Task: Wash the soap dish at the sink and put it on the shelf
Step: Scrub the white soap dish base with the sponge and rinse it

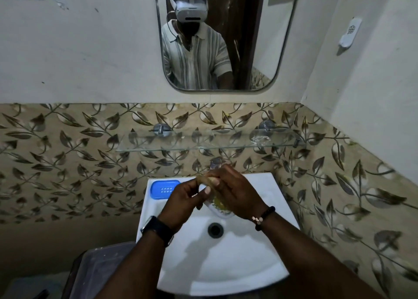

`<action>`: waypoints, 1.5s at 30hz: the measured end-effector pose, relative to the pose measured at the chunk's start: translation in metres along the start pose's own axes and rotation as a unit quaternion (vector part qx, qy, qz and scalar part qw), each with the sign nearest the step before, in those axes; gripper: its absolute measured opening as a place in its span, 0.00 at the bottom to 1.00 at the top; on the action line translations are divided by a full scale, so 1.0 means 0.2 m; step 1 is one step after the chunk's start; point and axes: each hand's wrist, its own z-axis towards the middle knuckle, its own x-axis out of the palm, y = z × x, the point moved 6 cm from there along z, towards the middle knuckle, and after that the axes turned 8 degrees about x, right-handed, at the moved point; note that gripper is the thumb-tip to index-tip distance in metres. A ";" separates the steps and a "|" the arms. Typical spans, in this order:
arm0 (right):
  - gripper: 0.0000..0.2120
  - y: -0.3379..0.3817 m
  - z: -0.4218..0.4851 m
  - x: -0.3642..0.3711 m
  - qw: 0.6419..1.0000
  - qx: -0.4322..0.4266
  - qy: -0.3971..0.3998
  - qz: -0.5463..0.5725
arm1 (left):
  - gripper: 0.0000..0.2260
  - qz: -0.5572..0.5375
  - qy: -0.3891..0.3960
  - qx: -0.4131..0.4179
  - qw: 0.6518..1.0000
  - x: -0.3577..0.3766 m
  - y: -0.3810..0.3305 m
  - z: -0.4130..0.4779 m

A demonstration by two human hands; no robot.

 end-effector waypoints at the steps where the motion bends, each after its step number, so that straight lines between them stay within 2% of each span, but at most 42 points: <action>1: 0.17 0.01 0.00 0.01 1.000 -0.013 0.007 -0.016 | 0.08 -0.012 0.009 -0.006 1.000 0.00 -0.02 0.01; 3: 0.17 0.01 -0.01 -0.02 1.000 -0.017 -0.004 -0.020 | 0.05 -0.056 0.011 -0.021 0.998 0.00 -0.02 0.02; 6: 0.16 -0.01 0.00 -0.04 0.999 -0.005 -0.033 -0.027 | 0.06 -0.115 -0.038 -0.037 0.992 0.01 0.00 0.02; 9: 0.17 -0.05 -0.01 -0.03 0.997 0.035 -0.061 -0.013 | 0.13 -0.144 -0.092 -0.045 0.984 0.02 0.03 0.00; 12: 0.19 -0.08 -0.02 -0.01 0.992 0.072 -0.099 0.016 | 0.08 -0.163 -0.112 -0.055 0.979 0.05 0.05 -0.01; 15: 0.16 -0.13 -0.05 -0.01 0.974 0.138 -0.160 0.079 | 0.08 -0.190 -0.136 -0.058 0.971 0.05 0.06 -0.01; 17: 0.14 -0.19 -0.09 0.01 0.938 0.230 -0.202 0.162 | 0.11 -0.231 -0.165 -0.052 0.957 0.03 0.07 -0.01; 20: 0.18 -0.24 -0.15 0.13 0.853 0.341 -0.185 0.350 | 0.15 -0.279 -0.197 -0.037 0.939 0.02 0.09 -0.02; 22: 0.19 -0.23 -0.17 0.19 0.793 0.363 -0.172 0.458 | 0.13 -0.315 -0.214 -0.036 0.924 0.03 0.12 -0.04; 24: 0.18 -0.22 -0.16 0.19 0.775 0.352 -0.169 0.496 | 0.10 -0.340 -0.221 -0.042 0.913 0.03 0.15 -0.06; 27: 0.18 -0.19 -0.14 0.12 0.813 0.306 -0.169 0.466 | 0.09 -0.321 -0.226 -0.054 0.918 0.02 0.18 -0.08; 29: 0.20 -0.15 -0.12 0.04 0.866 0.250 -0.162 0.401 | 0.12 -0.311 -0.229 -0.067 0.920 0.01 0.20 -0.08; 31: 0.22 -0.08 -0.10 -0.02 0.939 0.159 -0.126 0.279 | 0.21 -0.335 -0.226 -0.106 0.908 0.03 0.22 -0.08; 33: 0.19 -0.01 -0.10 -0.02 0.986 0.061 -0.070 0.135 | 0.29 -0.365 -0.205 -0.142 0.897 0.05 0.21 -0.09; 35: 0.15 0.02 -0.12 0.01 0.999 -0.009 -0.025 0.041 | 0.32 -0.369 -0.189 -0.139 0.899 0.05 0.18 -0.07; 37: 0.13 0.03 -0.13 0.02 0.999 -0.030 -0.002 0.022 | 0.36 -0.355 -0.194 -0.115 0.907 0.01 0.17 -0.06; 39: 0.11 0.03 -0.12 0.00 0.999 0.001 -0.009 0.044 | 0.37 -0.339 -0.174 -0.081 0.921 -0.01 0.16 -0.06; 42: 0.09 0.00 -0.10 -0.04 0.990 0.089 -0.071 0.089 | 0.39 -0.329 -0.146 -0.036 0.932 -0.04 0.16 -0.06; 45: 0.06 0.03 -0.08 -0.03 0.980 0.143 -0.125 0.061 | 0.39 -0.280 -0.086 -0.011 0.956 -0.01 0.17 -0.07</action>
